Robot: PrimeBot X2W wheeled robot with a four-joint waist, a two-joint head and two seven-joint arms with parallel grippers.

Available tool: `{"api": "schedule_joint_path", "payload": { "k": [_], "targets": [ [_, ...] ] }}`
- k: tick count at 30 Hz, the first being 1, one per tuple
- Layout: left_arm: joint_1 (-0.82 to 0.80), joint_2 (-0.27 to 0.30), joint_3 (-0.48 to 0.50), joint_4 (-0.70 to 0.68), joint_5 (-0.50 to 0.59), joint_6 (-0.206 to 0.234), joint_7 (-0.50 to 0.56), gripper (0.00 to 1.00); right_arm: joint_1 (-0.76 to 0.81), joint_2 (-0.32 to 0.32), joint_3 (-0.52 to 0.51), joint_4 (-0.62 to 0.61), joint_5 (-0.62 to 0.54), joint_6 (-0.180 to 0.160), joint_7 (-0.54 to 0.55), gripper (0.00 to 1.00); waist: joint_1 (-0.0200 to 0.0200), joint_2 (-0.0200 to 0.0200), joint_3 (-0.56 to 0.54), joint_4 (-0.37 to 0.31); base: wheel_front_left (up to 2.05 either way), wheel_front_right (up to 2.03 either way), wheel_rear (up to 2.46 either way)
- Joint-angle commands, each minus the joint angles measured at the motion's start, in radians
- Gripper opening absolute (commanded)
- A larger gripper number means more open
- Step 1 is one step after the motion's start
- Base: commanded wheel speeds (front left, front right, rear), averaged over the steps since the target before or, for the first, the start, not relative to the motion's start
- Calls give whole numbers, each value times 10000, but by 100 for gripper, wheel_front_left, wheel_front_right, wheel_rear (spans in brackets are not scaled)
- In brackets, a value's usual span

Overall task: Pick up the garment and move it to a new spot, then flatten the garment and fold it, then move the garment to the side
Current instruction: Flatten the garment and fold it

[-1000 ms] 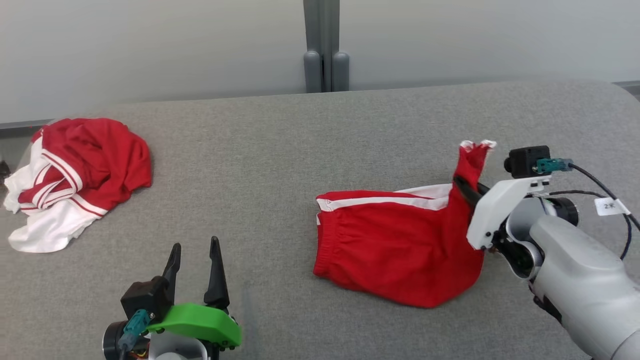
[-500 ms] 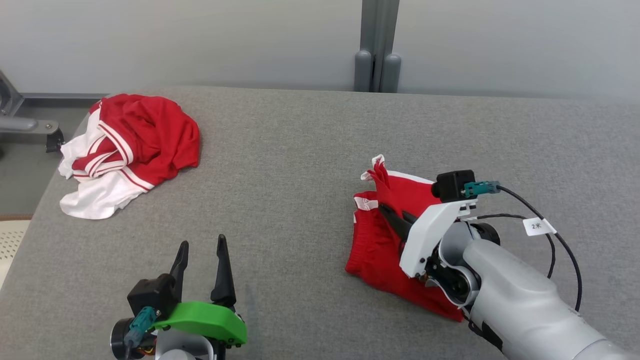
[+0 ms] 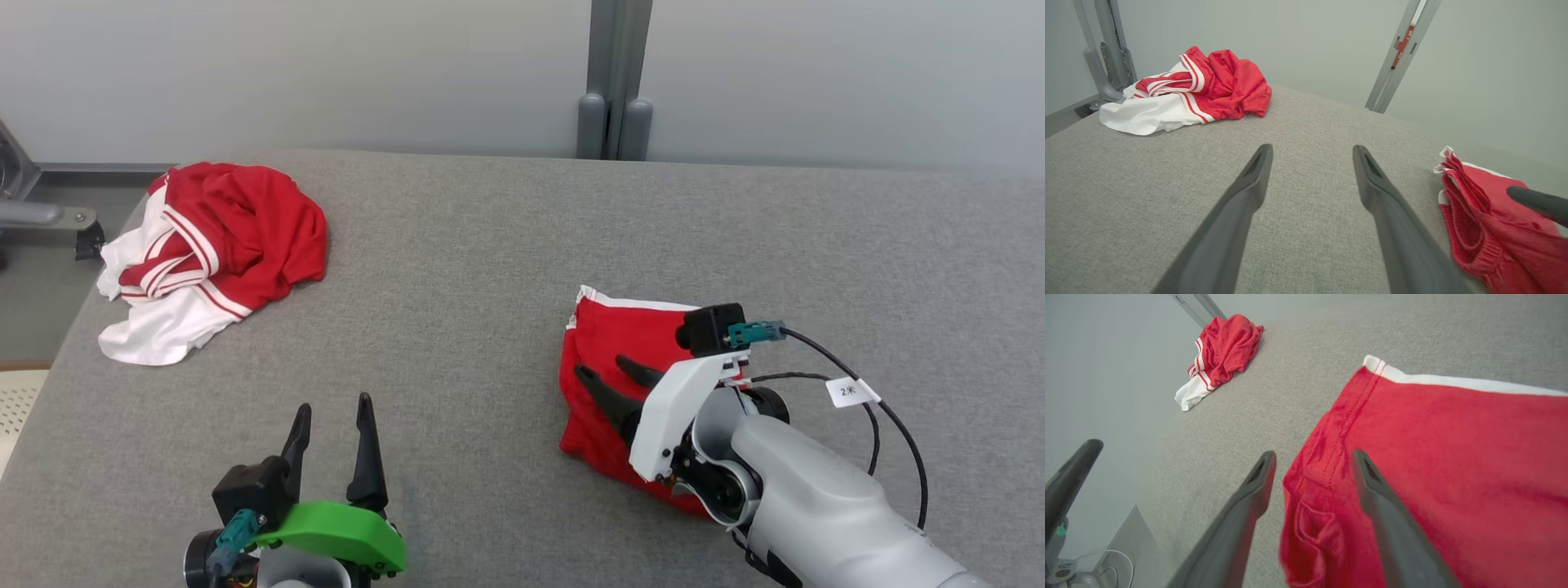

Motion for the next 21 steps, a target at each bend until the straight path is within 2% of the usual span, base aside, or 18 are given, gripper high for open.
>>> {"api": "schedule_joint_path", "payload": {
  "k": [1, 8, 13, 16, 17, 18, 19, 20, 21],
  "targets": [
    [151, -24, -5, 45, 74, -42, -33, 100, 232, -142, -7, -258, 119, -11, -129, 100, 0, 0, -170, -234, 0, 0, 0],
    [274, -166, -305, 150, 74, -122, -34, 100, 444, -935, -482, -1260, 164, -11, -818, 100, 0, 0, -325, -665, 0, 0, 0],
    [263, -231, -464, 198, 86, -123, -34, 100, 484, -1398, -814, -1154, -432, -11, -1195, 100, 0, 0, -310, -802, 0, 0, 0],
    [214, -242, -496, 210, 103, -135, -34, 100, 565, -1424, -808, -943, -850, -11, -1279, 100, 0, 0, -267, -798, 0, 0, 0],
    [189, -242, -509, 218, 110, -151, -34, 100, 621, -1367, -853, -873, -902, -11, -1294, 94, 0, 0, -252, -775, 0, 0, 0],
    [166, -232, -516, 233, 109, -157, -34, 100, 658, -1330, -858, -803, -969, -11, -1286, 83, 0, 0, -241, -750, 0, 0, 0],
    [134, -212, -513, 247, 113, -153, -34, 100, 659, -1305, -837, -745, -1082, -11, -1319, 69, 0, 0, -224, -713, 0, 0, 0],
    [109, -195, -508, 251, 117, -154, -34, 100, 654, -1276, -806, -713, -1188, -11, -1362, 51, 0, 0, -212, -686, 0, 0, 0],
    [91, -173, -496, 255, 121, -151, -34, 100, 695, -1211, -720, -659, -1331, -11, -1399, 43, 0, 0, -195, -648, 0, 0, 0]
  ]
}}
